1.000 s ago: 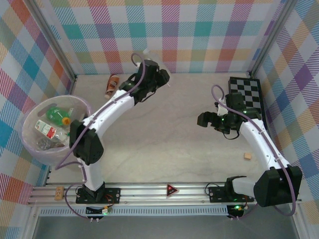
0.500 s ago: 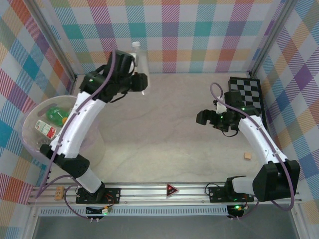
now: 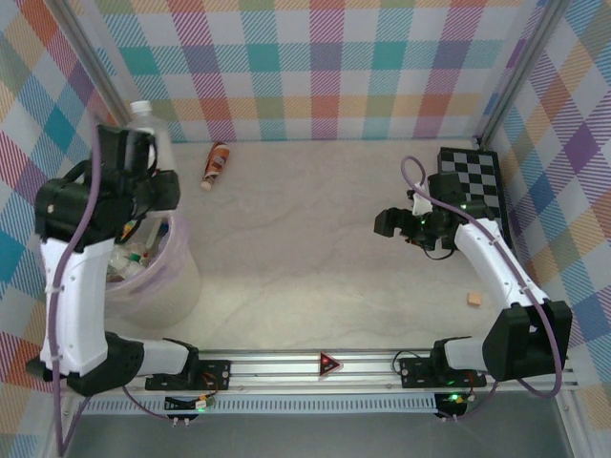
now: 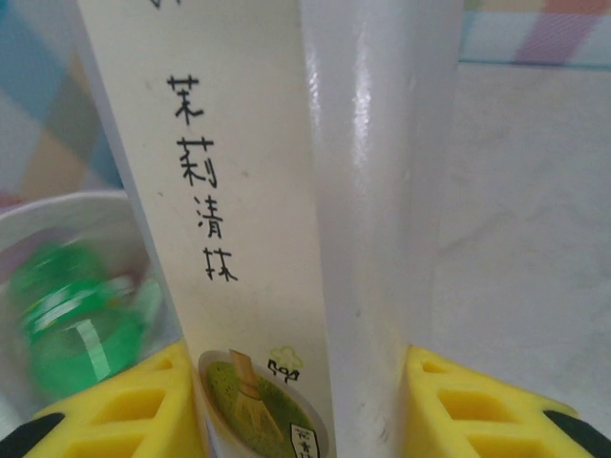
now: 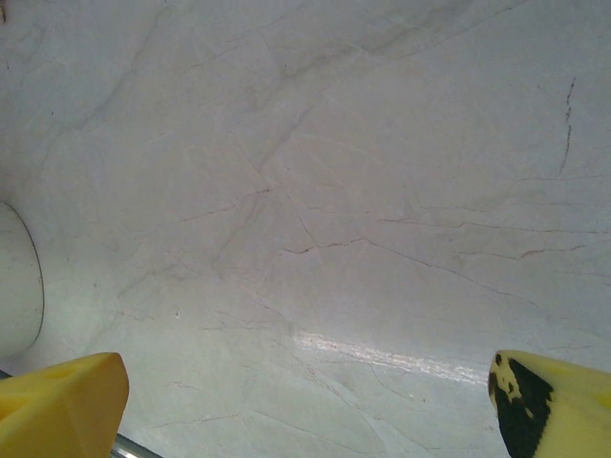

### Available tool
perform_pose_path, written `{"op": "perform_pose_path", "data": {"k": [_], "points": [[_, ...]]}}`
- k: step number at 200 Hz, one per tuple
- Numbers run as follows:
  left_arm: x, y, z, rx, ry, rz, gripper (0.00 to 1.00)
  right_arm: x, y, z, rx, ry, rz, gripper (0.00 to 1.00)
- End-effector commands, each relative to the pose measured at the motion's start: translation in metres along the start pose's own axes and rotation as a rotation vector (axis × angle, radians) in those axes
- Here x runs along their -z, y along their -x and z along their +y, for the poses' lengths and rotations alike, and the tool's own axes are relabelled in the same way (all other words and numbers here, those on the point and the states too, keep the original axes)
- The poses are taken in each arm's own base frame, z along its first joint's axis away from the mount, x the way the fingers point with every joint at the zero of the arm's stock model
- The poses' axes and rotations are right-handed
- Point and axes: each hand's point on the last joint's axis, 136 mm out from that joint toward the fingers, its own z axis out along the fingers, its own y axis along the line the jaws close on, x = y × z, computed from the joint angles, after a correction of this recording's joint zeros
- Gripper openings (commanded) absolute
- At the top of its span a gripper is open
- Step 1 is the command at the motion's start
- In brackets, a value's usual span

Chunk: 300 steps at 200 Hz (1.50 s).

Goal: Put the plastic bottles in the bin

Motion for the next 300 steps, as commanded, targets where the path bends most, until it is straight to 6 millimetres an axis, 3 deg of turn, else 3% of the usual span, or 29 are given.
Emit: {"op": "perform_pose_path", "data": {"k": [1, 12, 20, 53, 81, 105, 123, 138, 158, 176, 204, 239, 274, 300], "points": [[0.016, -0.021, 0.054, -0.025, 0.233, 0.040, 0.00, -0.007, 0.003, 0.007, 0.017, 0.041, 0.014, 0.97], [0.020, -0.028, 0.077, -0.043, 0.360, 0.065, 0.00, -0.009, 0.003, 0.007, 0.017, 0.047, 0.015, 0.97], [0.019, -0.034, 0.081, -0.047, 0.377, 0.082, 0.00, -0.009, 0.003, 0.007, 0.020, 0.046, 0.016, 0.97], [0.011, -0.060, 0.082, -0.007, 0.372, 0.149, 0.01, -0.012, 0.004, 0.007, 0.022, 0.047, 0.028, 0.97], [-0.003, -0.085, 0.064, 0.054, 0.272, 0.204, 0.07, -0.012, 0.006, 0.010, 0.019, 0.058, 0.026, 0.97], [-0.009, -0.105, 0.058, 0.090, 0.245, 0.264, 0.29, -0.012, 0.006, 0.010, 0.016, 0.061, 0.026, 0.97], [-0.012, -0.114, 0.056, 0.092, 0.242, 0.307, 0.61, -0.013, 0.005, 0.010, 0.015, 0.061, 0.033, 0.97], [-0.009, -0.110, 0.054, 0.098, 0.221, 0.288, 0.76, -0.014, 0.005, 0.011, 0.014, 0.066, 0.037, 0.97], [0.001, -0.088, 0.043, 0.124, 0.135, 0.195, 0.84, -0.016, 0.006, 0.012, 0.012, 0.070, 0.038, 0.97], [0.012, -0.064, 0.035, 0.133, 0.062, 0.115, 0.86, -0.018, 0.006, 0.012, 0.009, 0.073, 0.042, 0.97], [0.014, -0.033, 0.047, 0.116, 0.139, 0.016, 0.83, -0.021, 0.005, 0.013, 0.011, 0.071, 0.050, 0.97], [-0.017, -0.007, 0.033, 0.075, 0.130, -0.048, 0.66, -0.023, 0.004, 0.013, 0.010, 0.068, 0.056, 0.97], [-0.047, 0.003, 0.030, 0.061, 0.170, -0.061, 0.62, -0.022, 0.005, 0.015, 0.014, 0.072, 0.058, 0.97], [-0.060, 0.011, 0.039, 0.074, 0.226, -0.079, 0.58, -0.023, 0.005, 0.016, 0.015, 0.073, 0.063, 0.97]]}}
